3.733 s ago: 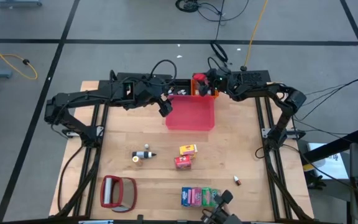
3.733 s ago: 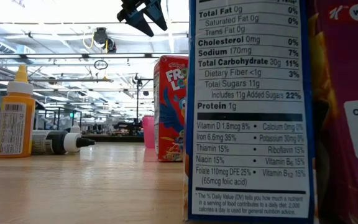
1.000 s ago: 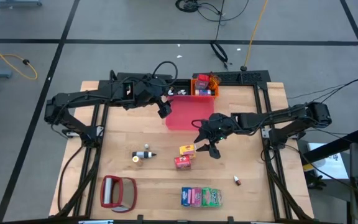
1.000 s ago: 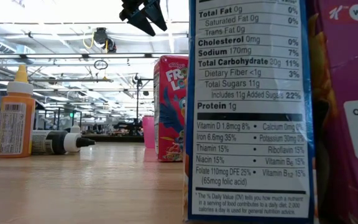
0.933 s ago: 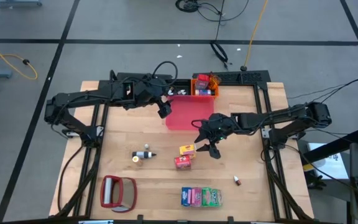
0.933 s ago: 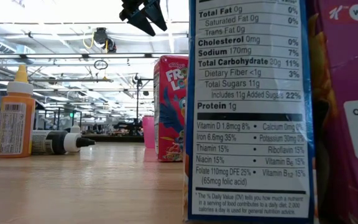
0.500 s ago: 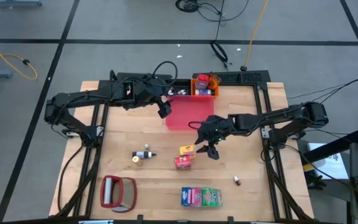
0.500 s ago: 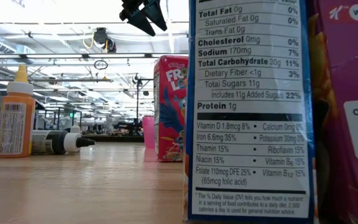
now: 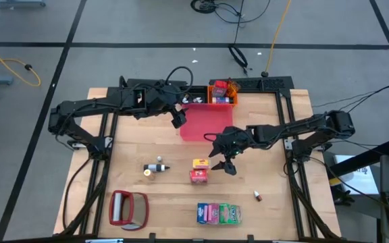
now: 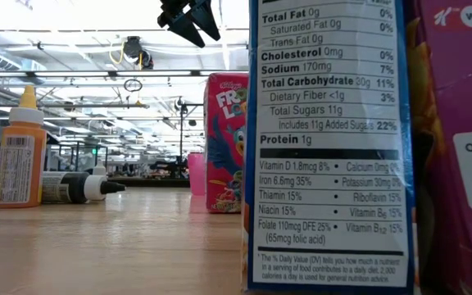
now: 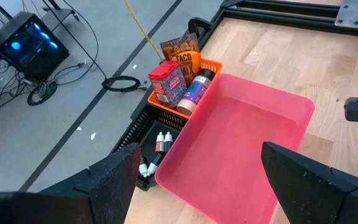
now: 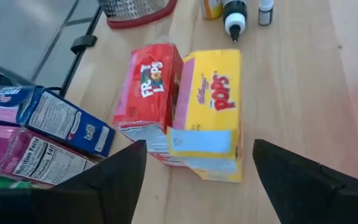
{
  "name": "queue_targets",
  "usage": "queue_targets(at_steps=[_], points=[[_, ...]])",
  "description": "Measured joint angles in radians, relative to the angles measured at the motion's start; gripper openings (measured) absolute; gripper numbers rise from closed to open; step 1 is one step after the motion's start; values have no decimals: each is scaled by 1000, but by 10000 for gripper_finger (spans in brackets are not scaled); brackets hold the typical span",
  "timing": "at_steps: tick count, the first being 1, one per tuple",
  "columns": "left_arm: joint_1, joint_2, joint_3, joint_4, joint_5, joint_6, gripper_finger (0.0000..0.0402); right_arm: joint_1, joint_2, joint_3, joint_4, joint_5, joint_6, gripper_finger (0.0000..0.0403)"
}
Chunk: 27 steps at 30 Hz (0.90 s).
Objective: Pick & Place Kitchen Items
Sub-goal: Put the yellow cereal box into the pink bin
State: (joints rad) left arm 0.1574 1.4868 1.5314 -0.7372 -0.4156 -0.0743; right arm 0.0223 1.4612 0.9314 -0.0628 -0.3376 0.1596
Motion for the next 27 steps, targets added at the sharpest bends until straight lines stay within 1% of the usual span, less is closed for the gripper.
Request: queue_targets(at_steps=[2,8,14,17,20,23,27], points=[[0,0,0,0,0,0,335,5,1,0,5,8,5,292],[0,0,0,0,0,14,335,38,0,0,45,76,12,292],[0,0,0,0,21,18,335,50,40,0,53,75,61,293],[0,0,0,0,25,18,335,59,72,0,128,73,80,293],[0,0,0,0,26,18,335,61,76,-1,170,79,50,292],[0,0,0,-2,26,20,335,61,73,0,170,107,39,283],[0,0,0,-16,26,25,335,60,75,0,153,106,43,254]])
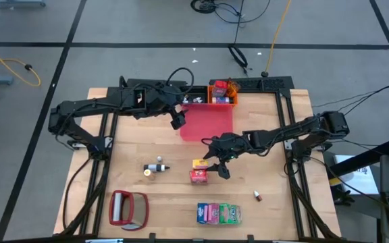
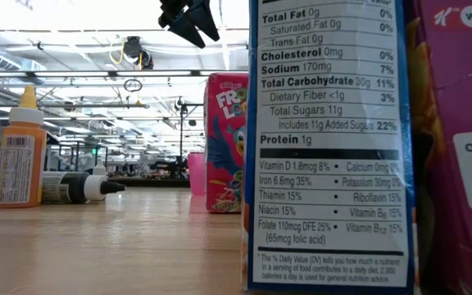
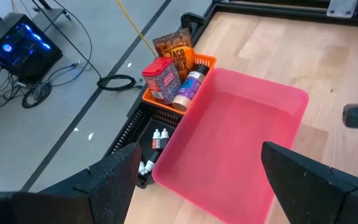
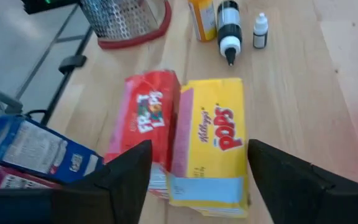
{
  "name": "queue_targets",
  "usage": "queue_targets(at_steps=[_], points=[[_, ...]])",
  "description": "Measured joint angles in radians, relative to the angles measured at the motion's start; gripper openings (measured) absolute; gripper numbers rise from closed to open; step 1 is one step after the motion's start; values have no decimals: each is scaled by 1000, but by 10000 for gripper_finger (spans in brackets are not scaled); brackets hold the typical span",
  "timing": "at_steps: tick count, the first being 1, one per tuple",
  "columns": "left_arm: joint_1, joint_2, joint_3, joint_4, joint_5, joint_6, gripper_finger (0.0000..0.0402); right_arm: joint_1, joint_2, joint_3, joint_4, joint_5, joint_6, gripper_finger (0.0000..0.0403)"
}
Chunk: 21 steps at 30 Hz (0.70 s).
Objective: Pick & Place Kitchen Items
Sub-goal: Put the yellow cereal box into the pink bin
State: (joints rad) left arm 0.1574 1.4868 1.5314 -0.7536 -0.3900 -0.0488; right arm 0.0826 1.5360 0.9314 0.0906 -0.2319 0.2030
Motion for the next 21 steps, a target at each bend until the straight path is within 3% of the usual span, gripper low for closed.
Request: queue_targets(at_steps=[21], points=[[0,0,0,-6,0,42,335,-3,-2,1,-59,30,-6,82]])
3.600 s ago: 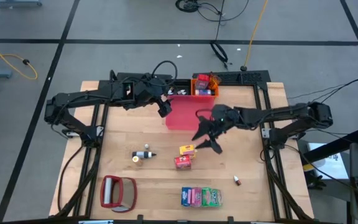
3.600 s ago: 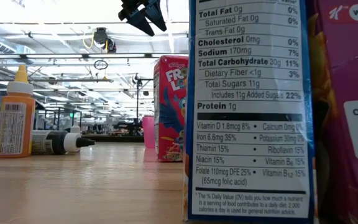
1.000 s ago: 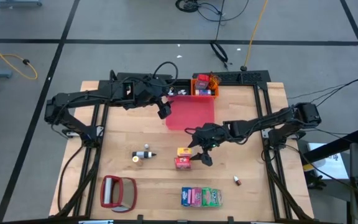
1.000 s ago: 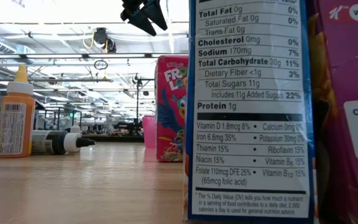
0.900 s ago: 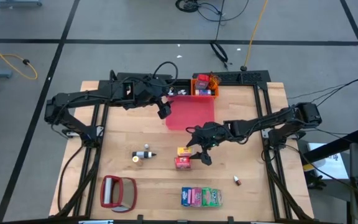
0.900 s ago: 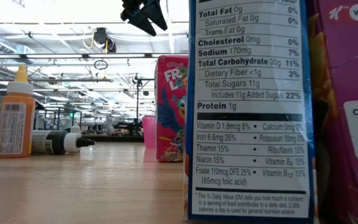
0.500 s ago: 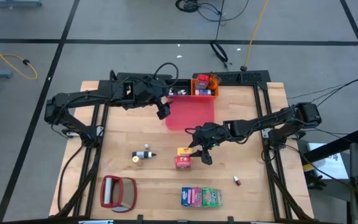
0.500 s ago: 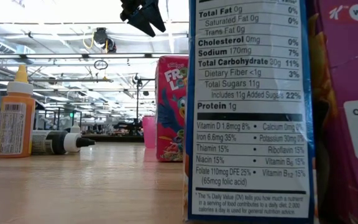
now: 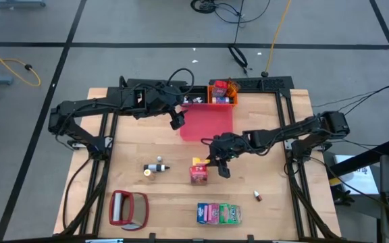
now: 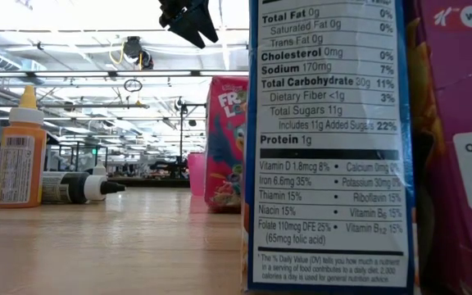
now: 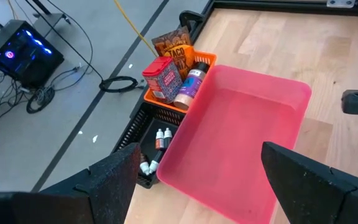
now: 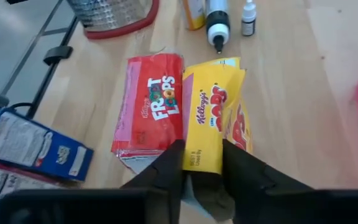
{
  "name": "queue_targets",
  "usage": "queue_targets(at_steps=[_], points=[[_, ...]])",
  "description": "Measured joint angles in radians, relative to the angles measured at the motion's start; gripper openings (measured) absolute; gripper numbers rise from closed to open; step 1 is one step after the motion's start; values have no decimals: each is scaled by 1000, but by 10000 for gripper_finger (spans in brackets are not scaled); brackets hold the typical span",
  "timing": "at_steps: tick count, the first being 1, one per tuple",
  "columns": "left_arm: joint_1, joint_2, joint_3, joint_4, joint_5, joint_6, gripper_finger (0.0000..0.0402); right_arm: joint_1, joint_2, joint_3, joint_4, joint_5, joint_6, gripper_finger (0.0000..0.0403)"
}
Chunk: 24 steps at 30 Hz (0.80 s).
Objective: Pick & Place Kitchen Items
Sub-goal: Put the yellow cereal box into the pink bin
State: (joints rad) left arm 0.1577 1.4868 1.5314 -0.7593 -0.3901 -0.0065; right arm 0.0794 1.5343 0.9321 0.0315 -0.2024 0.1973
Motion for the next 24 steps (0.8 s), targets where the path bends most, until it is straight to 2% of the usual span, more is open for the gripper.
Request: queue_targets(at_steps=[4,12,24], points=[[0,0,0,0,0,1,335,-2,2,-1,17,0,0,62],[0,0,0,1,0,0,335,-14,-10,-1,23,-4,23,63],[0,0,0,1,-1,-1,335,-112,-138,-1,-5,26,25,58]])
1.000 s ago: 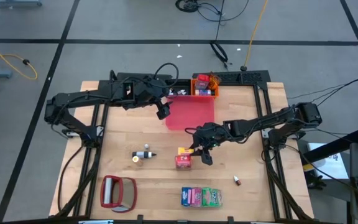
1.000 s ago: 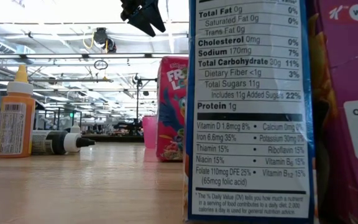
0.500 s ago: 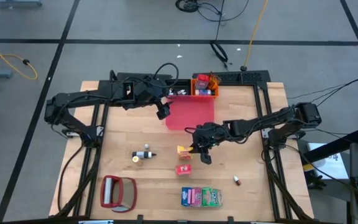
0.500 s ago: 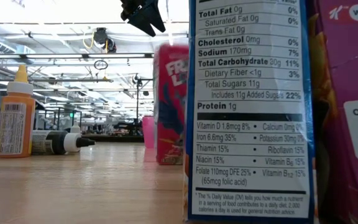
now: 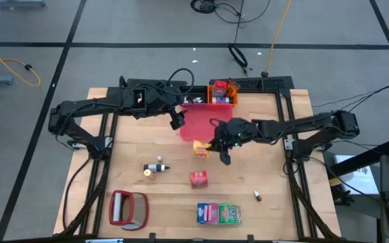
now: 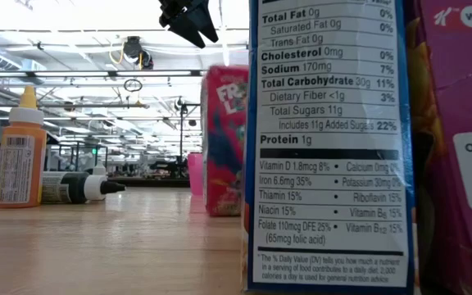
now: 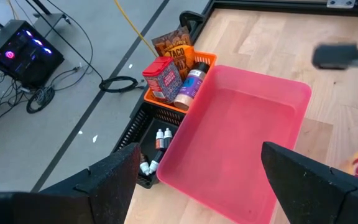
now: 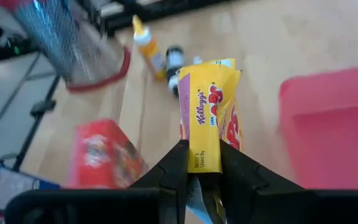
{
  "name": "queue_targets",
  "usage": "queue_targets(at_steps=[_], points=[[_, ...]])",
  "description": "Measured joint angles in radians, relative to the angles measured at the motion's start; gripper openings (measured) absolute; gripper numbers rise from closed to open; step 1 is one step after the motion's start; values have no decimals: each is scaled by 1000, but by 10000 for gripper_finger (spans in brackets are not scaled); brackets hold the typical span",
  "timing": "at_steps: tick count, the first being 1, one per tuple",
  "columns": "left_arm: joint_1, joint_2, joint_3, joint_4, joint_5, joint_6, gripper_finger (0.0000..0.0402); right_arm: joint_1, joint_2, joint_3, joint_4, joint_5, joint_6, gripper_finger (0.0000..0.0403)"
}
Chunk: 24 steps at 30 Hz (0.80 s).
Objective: Pick & Place Kitchen Items
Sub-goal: Put the yellow cereal box into the pink bin
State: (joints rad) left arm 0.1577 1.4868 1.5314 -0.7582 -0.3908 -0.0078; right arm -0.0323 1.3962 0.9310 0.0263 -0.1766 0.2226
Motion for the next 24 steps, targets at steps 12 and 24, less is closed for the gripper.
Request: queue_targets(at_steps=[12,24], points=[[0,0,0,0,0,-5,335,-113,-148,0,-48,53,-41,57],[0,0,0,1,0,-18,335,-240,-208,0,-204,151,20,57]])
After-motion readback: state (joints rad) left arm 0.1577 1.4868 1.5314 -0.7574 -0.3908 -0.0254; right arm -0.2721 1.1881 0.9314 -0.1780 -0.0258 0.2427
